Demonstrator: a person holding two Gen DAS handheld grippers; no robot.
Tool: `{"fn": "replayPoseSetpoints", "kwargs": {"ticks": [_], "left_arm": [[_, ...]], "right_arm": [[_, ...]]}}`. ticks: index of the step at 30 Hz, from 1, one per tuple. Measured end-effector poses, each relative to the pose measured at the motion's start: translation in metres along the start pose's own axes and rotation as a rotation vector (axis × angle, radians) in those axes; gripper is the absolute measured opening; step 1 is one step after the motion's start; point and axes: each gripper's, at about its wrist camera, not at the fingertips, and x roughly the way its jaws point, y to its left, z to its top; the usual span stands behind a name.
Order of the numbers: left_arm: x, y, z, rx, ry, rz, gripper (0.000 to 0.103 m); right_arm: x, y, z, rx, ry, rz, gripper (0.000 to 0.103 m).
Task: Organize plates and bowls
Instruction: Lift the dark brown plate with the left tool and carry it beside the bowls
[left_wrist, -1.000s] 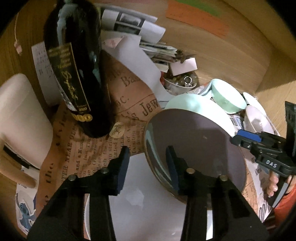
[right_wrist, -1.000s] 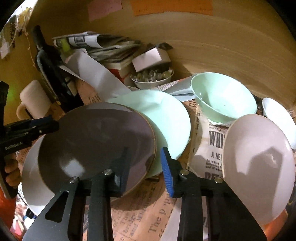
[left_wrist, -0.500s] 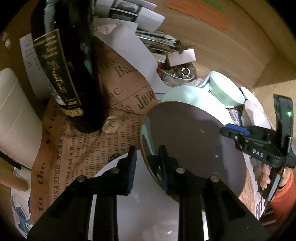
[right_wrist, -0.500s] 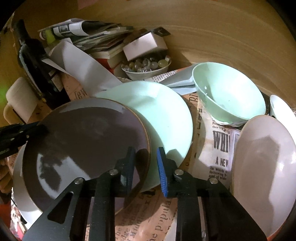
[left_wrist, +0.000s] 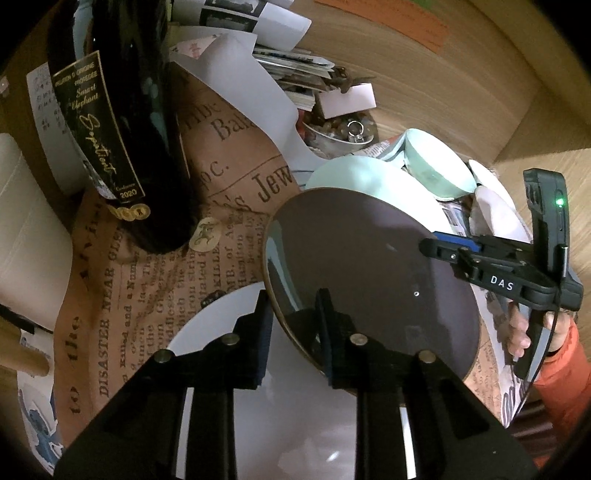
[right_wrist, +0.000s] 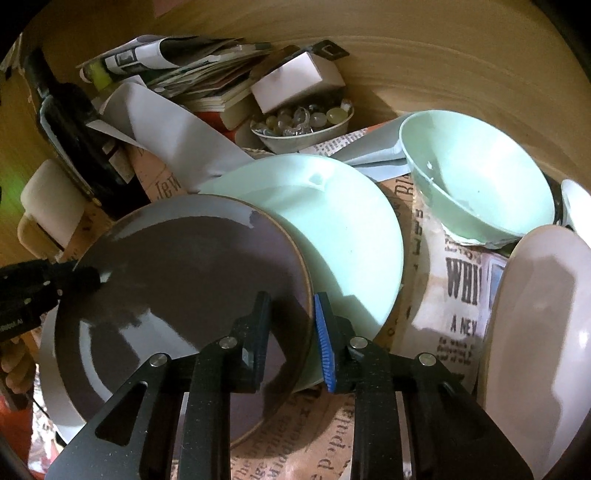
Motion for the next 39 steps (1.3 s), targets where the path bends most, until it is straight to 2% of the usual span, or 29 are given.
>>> {"fn": "replayPoseSetpoints", "kwargs": {"ticks": [8, 18, 27, 39], "left_arm": [[-0.003, -0.007, -0.006, -0.006, -0.043, 0.066, 0.023], [-0.022, -0.017, -0.016, 0.016, -0.118, 0.107, 0.023], [-0.035, -0.024, -0.02, 0.019, -0.168, 0.11, 0.023], [-0.041, -0.039, -0.028, 0.023, -0.165, 0.086, 0.023]], "right_arm": [[-0.005, 0.004, -0.007, -0.002, -0.016, -0.007, 0.022], [-0.018, 0.01, -0.014, -0.002, -0.058, -0.003, 0.022], [-0.039, 0.012, -0.024, -0.004, -0.092, -0.016, 0.022], [-0.068, 0.011, -0.046, 0.009, -0.129, -0.043, 0.022]]}}
